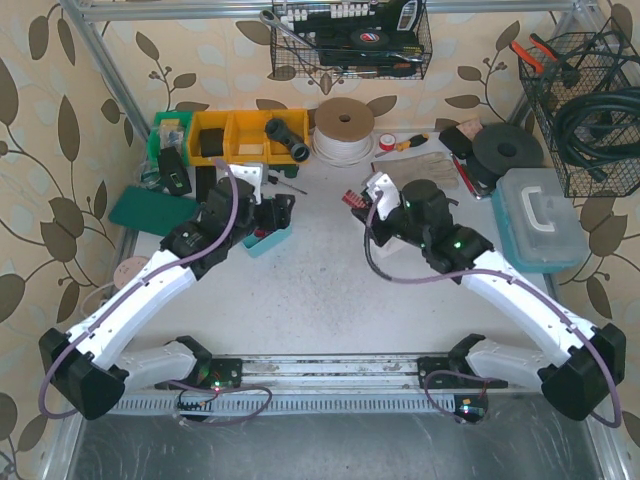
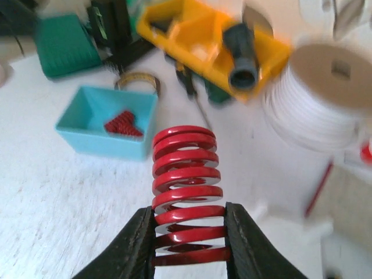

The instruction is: Install the large spring

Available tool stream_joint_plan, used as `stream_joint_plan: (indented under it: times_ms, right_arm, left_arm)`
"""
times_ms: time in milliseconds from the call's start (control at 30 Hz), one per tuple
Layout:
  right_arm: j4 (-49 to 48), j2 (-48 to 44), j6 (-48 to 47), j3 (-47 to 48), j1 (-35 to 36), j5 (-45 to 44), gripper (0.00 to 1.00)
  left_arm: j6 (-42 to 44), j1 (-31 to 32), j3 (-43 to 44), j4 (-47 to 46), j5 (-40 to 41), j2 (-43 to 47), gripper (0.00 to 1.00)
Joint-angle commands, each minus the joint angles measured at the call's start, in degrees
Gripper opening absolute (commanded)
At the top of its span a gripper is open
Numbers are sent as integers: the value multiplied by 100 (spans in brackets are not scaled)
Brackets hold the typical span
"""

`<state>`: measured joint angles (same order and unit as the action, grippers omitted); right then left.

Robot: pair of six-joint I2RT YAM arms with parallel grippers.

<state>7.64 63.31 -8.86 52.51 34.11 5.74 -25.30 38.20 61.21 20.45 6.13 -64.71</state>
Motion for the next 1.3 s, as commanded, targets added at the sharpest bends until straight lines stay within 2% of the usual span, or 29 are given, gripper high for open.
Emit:
stream_joint_plan:
  times_ms: [0, 200, 400, 600, 867, 1267]
  right_arm:
    - [3454, 252, 1192, 897, -99, -736, 0]
    - [5374, 1290, 1869, 2648, -680, -1127, 0]
    - [6658, 2883, 1660, 4288, -1290, -1096, 0]
    - [7254, 4471, 1444, 5857, -1531, -1162, 0]
    - [7548, 5992, 1284, 7255, -1744, -1152, 0]
    - [7575, 6880, 1212, 8023, -1846, -1018, 0]
  left_arm:
    - [911, -49, -391, 41, 1637, 421, 83]
    - [1258, -41, -1540, -974, 1434, 810, 85]
    - [1379, -21, -2266, -1447, 1187, 876, 86]
    - [1597, -6, -2643, -1831, 1125, 991, 86]
    - [1569, -1, -2720, -1850, 1049, 1200, 88]
    - [1562, 6, -2702, -1810, 991, 1256, 90]
